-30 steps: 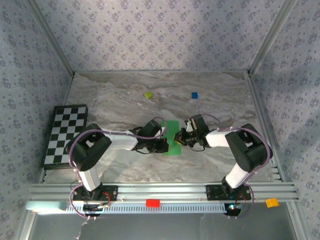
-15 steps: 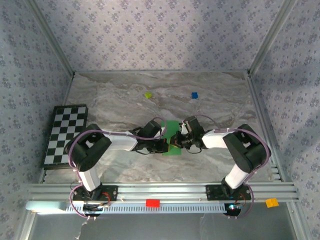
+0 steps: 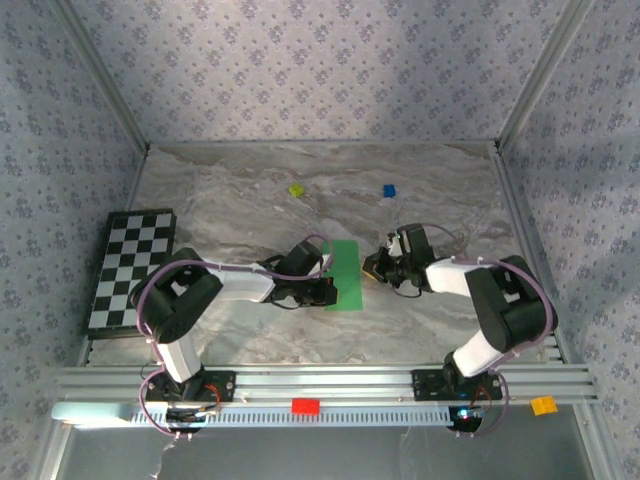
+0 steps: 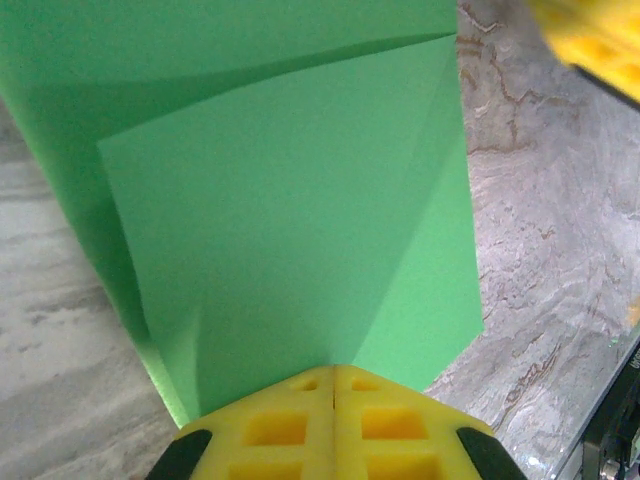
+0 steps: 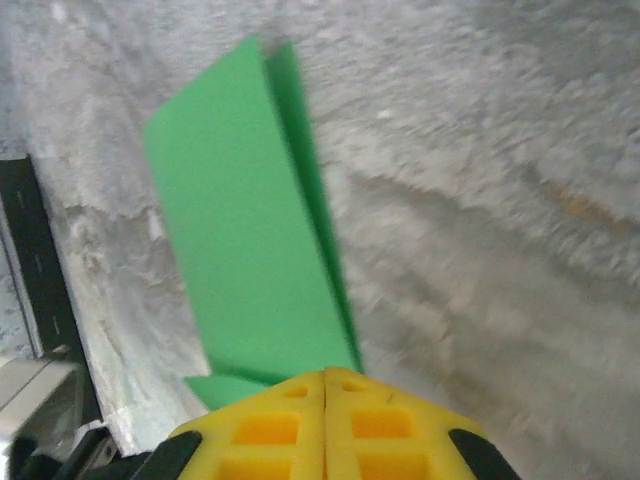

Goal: Fold a paper plane with a square sheet of paper (pick it up from the middle)
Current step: Fold the triangle a second time at the center of the table, then turn over the paper at the center of the table.

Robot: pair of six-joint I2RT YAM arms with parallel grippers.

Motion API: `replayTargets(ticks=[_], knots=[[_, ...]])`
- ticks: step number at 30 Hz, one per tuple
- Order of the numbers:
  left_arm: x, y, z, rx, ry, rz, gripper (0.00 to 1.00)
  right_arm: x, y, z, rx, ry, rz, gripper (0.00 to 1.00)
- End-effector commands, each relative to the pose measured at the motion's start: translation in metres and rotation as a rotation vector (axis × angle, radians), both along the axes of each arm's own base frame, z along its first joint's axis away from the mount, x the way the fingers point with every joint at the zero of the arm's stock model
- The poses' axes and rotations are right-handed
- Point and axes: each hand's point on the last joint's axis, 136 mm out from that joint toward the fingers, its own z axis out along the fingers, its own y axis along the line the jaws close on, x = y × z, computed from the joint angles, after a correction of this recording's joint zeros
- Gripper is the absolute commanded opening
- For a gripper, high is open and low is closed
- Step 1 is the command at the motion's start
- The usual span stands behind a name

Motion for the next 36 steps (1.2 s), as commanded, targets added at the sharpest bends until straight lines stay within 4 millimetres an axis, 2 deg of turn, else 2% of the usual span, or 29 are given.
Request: replayTargets(ticks=[1,4,6,9,13,17,22,26,32,36], knots=[[-0.004,0.007,0.011,0.029,-0.017,-0.005,0.04,-0.017,-0.004,0.009,-0.067,-0.011,-0.002,0.09],[0.010,0.003,0.039,0.017,-0.097,-0.014,0.12,-0.035,-0.007,0.011,-0.118,-0.013,-0.004,0.13],[0.020,0.002,0.053,0.012,-0.133,-0.014,0.14,-0.047,-0.010,0.010,-0.136,-0.005,-0.013,0.16],[0.034,0.002,0.058,0.011,-0.138,-0.018,0.14,-0.062,-0.010,0.009,-0.130,0.009,-0.026,0.25],[0.041,-0.003,0.046,0.021,-0.095,-0.058,0.11,-0.076,-0.008,0.008,-0.128,0.035,-0.023,0.32],[0.041,-0.007,0.030,0.049,-0.055,-0.085,0.08,-0.085,0.001,0.009,-0.112,0.059,0.012,0.36],[0.039,0.002,0.005,0.120,-0.021,-0.075,0.04,-0.093,0.012,0.005,-0.104,0.097,0.021,0.40],[0.033,0.009,-0.008,0.141,0.001,-0.067,0.03,-0.097,0.020,0.001,-0.113,0.117,0.050,0.41],[0.025,0.013,-0.017,0.129,0.030,-0.047,0.01,-0.095,0.030,-0.005,-0.130,0.139,0.072,0.41],[0.024,0.014,-0.017,0.121,0.032,-0.035,0.01,-0.091,0.028,-0.012,-0.170,0.152,0.049,0.41]])
